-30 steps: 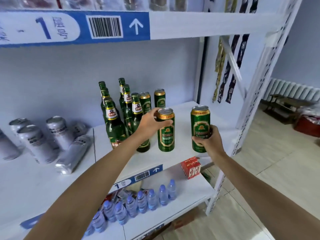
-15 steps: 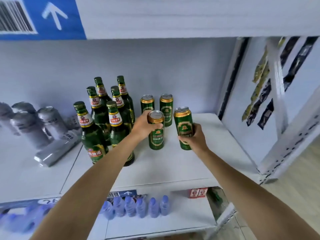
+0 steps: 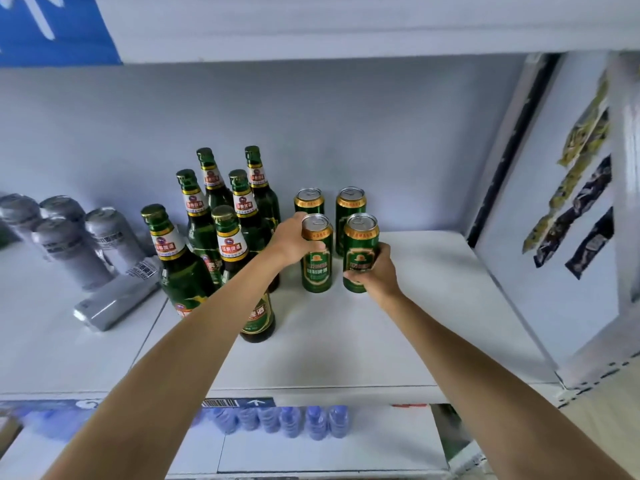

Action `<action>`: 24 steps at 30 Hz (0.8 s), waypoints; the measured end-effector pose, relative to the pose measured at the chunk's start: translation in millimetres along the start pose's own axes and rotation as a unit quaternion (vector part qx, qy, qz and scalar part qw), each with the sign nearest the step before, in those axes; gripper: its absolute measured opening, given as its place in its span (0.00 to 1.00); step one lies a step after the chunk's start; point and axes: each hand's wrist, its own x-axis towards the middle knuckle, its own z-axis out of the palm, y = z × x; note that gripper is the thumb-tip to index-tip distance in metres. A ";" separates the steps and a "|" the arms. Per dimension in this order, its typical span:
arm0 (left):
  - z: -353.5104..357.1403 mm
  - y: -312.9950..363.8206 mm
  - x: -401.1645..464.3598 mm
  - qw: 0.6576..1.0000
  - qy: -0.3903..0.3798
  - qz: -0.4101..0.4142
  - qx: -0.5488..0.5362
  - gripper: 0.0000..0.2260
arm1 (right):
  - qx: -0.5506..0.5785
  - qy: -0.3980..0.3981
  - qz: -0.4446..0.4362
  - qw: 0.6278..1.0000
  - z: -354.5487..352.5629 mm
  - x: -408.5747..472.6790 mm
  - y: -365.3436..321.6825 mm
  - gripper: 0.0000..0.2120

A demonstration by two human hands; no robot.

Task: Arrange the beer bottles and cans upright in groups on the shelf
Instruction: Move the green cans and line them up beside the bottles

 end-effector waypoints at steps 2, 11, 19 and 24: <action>-0.7 -0.7 2.0 1.000 -0.002 -0.002 0.002 0.27 | 0.000 -0.003 -0.006 1.000 3.6 2.5 2.5 0.35; -4.6 2.5 3.9 0.999 -0.033 -0.027 0.001 0.29 | -0.035 -0.022 -0.023 0.999 6.8 6.2 0.2 0.38; -13.6 13.4 1.2 0.996 -0.074 -0.052 0.001 0.33 | -0.058 -0.050 -0.021 0.997 0.3 1.0 -9.1 0.44; -29.9 27.5 -1.3 0.996 -0.048 0.011 0.070 0.51 | -0.161 -0.057 -0.070 0.983 -27.4 -4.3 -48.3 0.48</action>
